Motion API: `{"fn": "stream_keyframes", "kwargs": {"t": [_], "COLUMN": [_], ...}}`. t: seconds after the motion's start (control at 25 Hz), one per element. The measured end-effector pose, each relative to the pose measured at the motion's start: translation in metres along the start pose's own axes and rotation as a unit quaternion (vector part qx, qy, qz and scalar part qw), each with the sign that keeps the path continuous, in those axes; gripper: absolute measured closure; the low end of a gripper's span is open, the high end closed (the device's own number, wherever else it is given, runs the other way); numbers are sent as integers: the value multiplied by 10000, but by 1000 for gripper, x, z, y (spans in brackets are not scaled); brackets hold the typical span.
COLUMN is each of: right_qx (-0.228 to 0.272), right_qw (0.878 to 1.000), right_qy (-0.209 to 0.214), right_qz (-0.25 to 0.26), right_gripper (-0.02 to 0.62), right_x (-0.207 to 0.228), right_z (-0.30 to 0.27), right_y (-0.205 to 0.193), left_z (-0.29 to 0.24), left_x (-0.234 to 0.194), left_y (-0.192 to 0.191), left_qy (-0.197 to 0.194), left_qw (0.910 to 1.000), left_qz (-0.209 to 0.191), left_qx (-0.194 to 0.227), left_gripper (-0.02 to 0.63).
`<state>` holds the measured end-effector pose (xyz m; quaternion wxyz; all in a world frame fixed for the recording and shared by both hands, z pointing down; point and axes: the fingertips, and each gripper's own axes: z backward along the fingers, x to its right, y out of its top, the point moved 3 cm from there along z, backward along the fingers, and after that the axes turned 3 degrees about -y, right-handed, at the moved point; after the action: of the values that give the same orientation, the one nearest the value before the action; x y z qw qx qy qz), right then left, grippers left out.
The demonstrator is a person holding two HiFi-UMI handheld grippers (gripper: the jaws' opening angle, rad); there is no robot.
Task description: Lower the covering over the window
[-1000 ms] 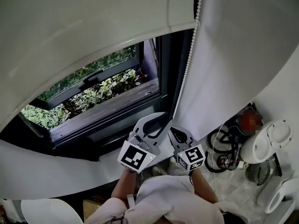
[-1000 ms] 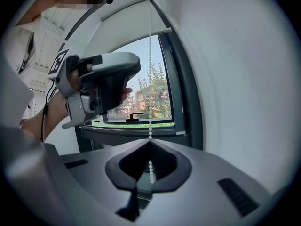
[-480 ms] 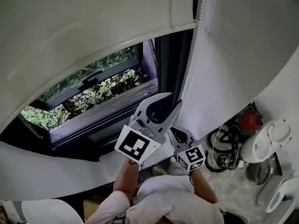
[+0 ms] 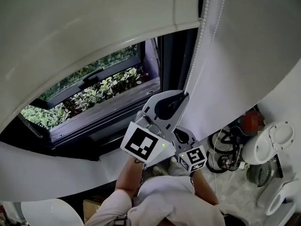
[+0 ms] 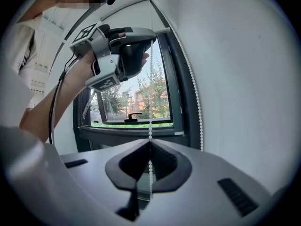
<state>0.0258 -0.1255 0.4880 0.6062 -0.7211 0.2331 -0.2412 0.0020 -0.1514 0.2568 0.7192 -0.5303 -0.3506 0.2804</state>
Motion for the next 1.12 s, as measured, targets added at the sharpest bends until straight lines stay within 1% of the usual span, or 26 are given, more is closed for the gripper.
{"fn": "stream_keyframes", "kwargs": {"t": [0.08,0.24,0.44,0.72,1.12], "right_qx": [-16,-257,-449,-767,-1319], "right_qw": [10000,9997,9990,9969,9909], "right_qy": [-4,9,45,44,90], "right_qz": [15,21,-70,-147,-257], "right_gripper": [598,600,598,598,600], "right_x": [0,0,0,1,2], "right_z": [-1,-3,-6,-18,-20], "right_y": [0,-14,-31,-57,-101], "left_z": [2,4,6,13,19], "left_x": [-1,2,6,7,22], "left_y": [-1,-16,-34,-64,-106], "left_qy": [85,100,152,149,163], "left_qw": [9999,9997,9995,9978,9941], "left_qz": [44,-59,94,389,612], "left_qx": [47,-193,-255,-511,-886], "left_gripper": [591,592,592,592,592]}}
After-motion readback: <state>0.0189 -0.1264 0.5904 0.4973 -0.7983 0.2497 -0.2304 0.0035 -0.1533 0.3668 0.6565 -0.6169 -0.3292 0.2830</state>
